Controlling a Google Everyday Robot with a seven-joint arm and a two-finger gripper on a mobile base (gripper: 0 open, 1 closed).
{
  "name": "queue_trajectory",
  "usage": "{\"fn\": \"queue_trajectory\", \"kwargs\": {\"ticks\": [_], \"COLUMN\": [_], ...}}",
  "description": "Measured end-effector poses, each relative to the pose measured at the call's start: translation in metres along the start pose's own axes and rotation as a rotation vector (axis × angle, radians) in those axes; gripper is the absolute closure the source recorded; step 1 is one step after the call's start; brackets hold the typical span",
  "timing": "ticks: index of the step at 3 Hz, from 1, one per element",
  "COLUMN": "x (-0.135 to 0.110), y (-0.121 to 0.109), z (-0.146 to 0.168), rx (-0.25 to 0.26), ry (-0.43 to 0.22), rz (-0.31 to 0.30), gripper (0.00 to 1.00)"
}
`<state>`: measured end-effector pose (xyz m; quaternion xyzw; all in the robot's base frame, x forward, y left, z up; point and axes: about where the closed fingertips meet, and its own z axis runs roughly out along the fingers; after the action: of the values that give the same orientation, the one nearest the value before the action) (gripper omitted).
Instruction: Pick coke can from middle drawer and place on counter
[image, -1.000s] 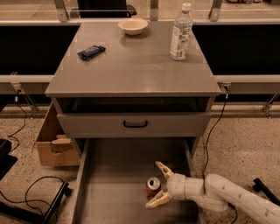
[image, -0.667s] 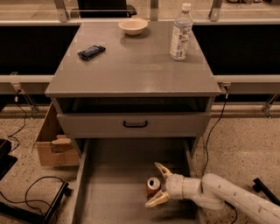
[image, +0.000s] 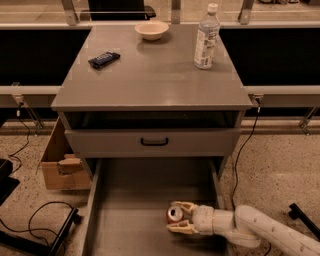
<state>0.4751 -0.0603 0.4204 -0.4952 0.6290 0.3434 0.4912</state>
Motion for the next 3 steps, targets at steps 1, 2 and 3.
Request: {"fn": "queue_trajectory", "kwargs": {"ticks": [1, 2, 3], "x": [-0.028, -0.093, -0.172], "y": [0.014, 0.014, 0.001], "z": [-0.035, -0.088, -0.137], "rx": [0.009, 0.016, -0.01], "ry": [-0.026, -0.025, -0.015], "rz": [0.04, 0.05, 0.057], "gripper": [0.64, 0.87, 1.0]}}
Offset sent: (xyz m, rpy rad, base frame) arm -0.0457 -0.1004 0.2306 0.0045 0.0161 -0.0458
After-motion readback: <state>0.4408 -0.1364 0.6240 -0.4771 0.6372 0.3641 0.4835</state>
